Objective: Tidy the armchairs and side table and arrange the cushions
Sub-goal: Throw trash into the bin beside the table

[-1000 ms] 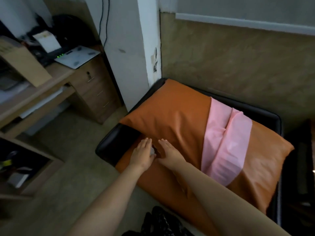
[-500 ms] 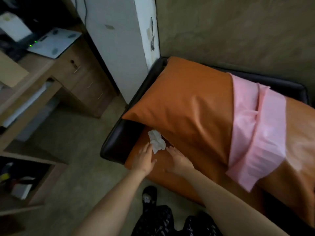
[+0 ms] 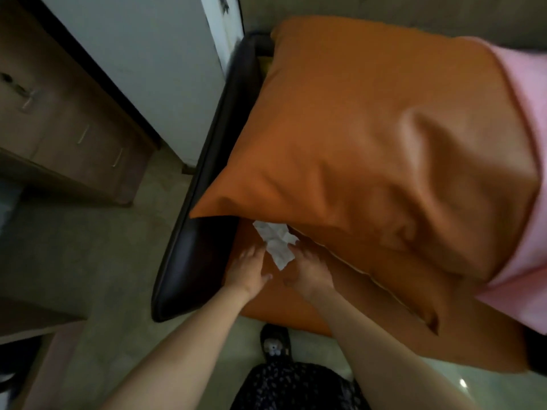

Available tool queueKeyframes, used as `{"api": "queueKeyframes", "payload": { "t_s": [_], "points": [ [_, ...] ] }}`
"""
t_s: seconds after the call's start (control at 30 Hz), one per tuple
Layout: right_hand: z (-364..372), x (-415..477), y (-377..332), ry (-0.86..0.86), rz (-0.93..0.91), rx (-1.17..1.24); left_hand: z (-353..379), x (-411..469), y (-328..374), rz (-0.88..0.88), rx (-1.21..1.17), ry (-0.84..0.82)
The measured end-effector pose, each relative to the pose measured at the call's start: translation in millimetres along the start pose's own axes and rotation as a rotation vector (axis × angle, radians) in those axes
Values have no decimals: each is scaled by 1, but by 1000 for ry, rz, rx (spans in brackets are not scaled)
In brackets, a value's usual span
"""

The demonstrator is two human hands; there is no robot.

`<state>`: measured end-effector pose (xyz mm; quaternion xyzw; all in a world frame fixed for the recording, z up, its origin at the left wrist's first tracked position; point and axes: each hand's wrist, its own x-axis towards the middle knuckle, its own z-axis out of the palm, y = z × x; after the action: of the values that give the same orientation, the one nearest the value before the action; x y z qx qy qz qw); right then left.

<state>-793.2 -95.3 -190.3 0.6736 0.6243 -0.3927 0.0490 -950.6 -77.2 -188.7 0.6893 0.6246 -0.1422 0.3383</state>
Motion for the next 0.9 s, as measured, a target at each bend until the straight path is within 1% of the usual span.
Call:
{"api": "queueKeyframes", "payload": {
  "t_s": [0.13,0.2,0.3,0.37,0.43,0.53,0.63,0.67,0.77,0.9],
  "points": [
    [23,27,3,111,-21,52,11,34,-6,6,-50,21],
    [32,37,5,90,-4,-2,15,47,-9,23,-59,15],
    [44,45,5,79,39,40,23,62,-16,21,-97,-31],
    [53,51,7,77,53,100,28,68,-20,-15,-158,-75],
    [56,54,9,41,60,54,33,69,-20,-38,-241,-104],
    [54,51,8,70,82,66,39,66,-19,8,-312,-62],
    [56,46,7,92,132,98,41,60,-16,39,-284,-3],
    [54,42,6,64,158,101,42,57,-16,40,-283,18],
    [50,29,6,76,180,125,42,46,-13,35,-280,63],
    [38,2,12,99,193,161,45,26,4,73,-234,89]
  ]
}}
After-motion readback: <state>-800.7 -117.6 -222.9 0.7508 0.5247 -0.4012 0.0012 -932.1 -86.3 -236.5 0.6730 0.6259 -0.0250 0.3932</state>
